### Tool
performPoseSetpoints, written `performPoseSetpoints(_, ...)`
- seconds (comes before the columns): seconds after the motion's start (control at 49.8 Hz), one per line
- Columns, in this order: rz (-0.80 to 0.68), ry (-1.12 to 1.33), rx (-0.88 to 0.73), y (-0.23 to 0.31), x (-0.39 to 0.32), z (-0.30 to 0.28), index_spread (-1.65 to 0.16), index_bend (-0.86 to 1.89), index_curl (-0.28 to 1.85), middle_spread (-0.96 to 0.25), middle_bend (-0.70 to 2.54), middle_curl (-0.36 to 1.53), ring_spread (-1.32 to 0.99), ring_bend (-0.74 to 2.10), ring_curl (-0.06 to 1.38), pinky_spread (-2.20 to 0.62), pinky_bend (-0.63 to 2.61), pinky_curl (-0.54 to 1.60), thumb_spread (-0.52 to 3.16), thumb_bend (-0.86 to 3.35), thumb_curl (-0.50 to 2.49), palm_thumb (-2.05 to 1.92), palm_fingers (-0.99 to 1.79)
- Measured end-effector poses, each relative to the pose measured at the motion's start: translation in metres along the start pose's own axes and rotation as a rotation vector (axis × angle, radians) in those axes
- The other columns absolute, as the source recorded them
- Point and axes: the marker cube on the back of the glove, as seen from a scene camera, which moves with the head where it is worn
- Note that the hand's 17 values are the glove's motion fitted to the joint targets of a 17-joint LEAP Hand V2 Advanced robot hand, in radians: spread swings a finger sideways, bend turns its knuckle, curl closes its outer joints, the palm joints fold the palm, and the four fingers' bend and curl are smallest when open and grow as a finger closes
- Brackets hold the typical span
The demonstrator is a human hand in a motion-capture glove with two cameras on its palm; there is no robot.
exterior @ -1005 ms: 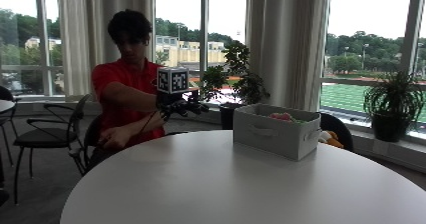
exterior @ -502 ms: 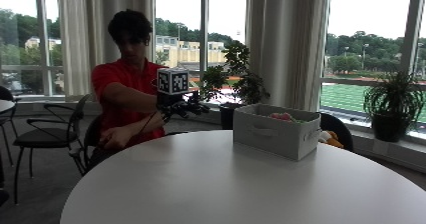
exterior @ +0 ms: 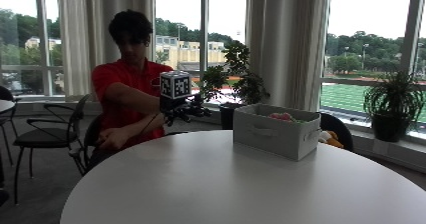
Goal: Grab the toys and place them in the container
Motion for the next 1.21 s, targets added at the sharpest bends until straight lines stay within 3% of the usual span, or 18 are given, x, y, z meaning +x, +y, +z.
performPoseSetpoints(0.221,-0.02,0.026,-0.002,0.013,-0.032,0.014,-0.37,0.15,0.25,-0.06,0.1,0.15,0.02,0.17,0.2,0.14,1.07,0.32,1.06,-0.06,0.22,-0.07,-0.24)
performPoseSetpoints(0.824,-0.008,0.034,-0.003,0.001,-0.018,0.025,-0.38,0.15,0.26,-0.07,0.1,0.15,0.01,0.17,0.21,0.13,1.03,0.31,1.07,-0.06,0.23,-0.06,-0.23)
performPoseSetpoints(1.005,-0.01,0.027,-0.031,0.03,-0.026,0.043,-0.38,0.15,0.26,-0.07,0.1,0.15,0.01,0.17,0.21,0.13,1.01,0.32,1.07,-0.06,0.23,-0.06,-0.22)
performPoseSetpoints(1.206,0.012,0.047,-0.031,0.025,-0.016,0.057,-0.38,0.15,0.27,-0.07,0.1,0.15,0.01,0.17,0.21,0.14,1.0,0.32,1.07,-0.06,0.23,-0.06,-0.22)
